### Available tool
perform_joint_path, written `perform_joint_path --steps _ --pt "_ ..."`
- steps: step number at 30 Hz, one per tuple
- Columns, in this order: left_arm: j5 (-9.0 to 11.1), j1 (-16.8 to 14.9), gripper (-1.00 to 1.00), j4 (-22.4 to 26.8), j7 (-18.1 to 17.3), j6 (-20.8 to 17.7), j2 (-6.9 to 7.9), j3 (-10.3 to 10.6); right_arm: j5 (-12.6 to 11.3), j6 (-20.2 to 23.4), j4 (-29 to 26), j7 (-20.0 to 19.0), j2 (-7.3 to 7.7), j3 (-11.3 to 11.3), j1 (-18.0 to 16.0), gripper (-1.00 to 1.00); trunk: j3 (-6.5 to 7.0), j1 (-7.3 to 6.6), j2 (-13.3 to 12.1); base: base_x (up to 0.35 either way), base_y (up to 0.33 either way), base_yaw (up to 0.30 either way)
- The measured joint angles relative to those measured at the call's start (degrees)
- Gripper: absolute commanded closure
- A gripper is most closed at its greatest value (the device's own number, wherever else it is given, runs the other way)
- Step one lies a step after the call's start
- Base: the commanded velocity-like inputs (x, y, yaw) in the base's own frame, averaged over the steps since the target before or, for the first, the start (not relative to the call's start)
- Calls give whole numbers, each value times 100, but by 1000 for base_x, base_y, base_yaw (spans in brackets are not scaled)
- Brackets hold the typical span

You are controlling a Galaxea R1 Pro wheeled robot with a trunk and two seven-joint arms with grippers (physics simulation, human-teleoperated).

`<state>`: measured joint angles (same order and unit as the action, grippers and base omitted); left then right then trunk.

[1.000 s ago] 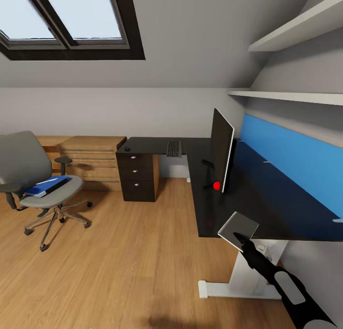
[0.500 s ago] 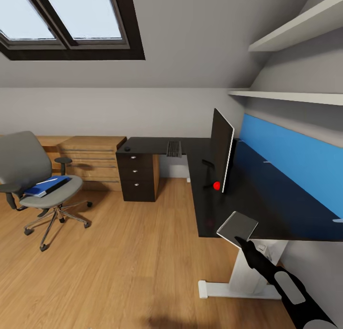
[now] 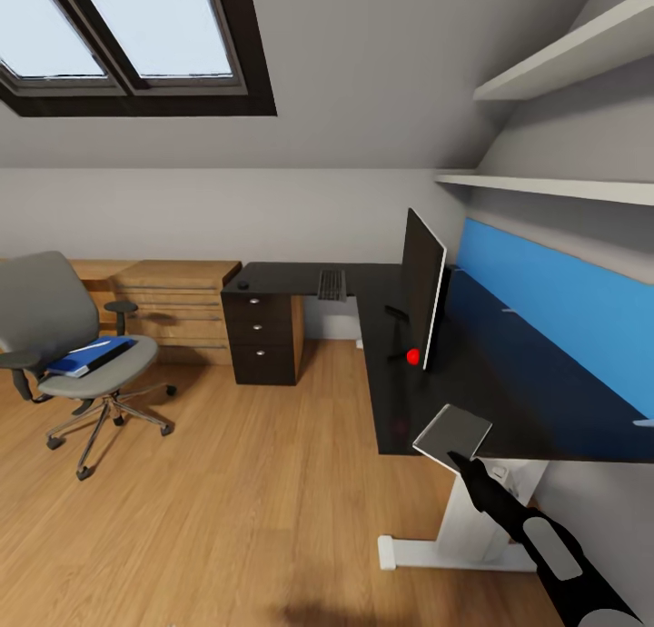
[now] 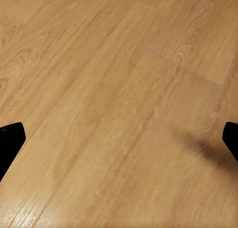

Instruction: In the bedroom, organize the workspace by keeping the computer under the desk, ensuring the monitor is on the desk, placing the keyboard on the desk next to the monitor, placing the mouse on the desk next to the keyboard, moving the folder from the swivel chair onto the desk next to the mouse, stacking the notebook on top of the folder with the pen on top of the notebook, and positioning the swivel chair next to the desk.

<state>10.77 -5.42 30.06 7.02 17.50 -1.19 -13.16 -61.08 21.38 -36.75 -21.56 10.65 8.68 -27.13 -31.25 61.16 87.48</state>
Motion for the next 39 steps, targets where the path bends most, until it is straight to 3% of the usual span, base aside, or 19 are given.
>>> perform_joint_path --steps 26,34,39 --pt "3 0 -100 0 0 -7 0 6 3 8 0 21 0 -12 0 100 467 -571 -1043 0 0 0" --pt "8 0 -100 0 9 -9 1 2 43 1 -8 26 0 -71 1 100 468 -572 -1045 0 0 0" --pt "8 0 -100 0 7 -9 0 0 152 -10 -19 21 0 -267 1 100 468 -572 -1045 -2 0 0"
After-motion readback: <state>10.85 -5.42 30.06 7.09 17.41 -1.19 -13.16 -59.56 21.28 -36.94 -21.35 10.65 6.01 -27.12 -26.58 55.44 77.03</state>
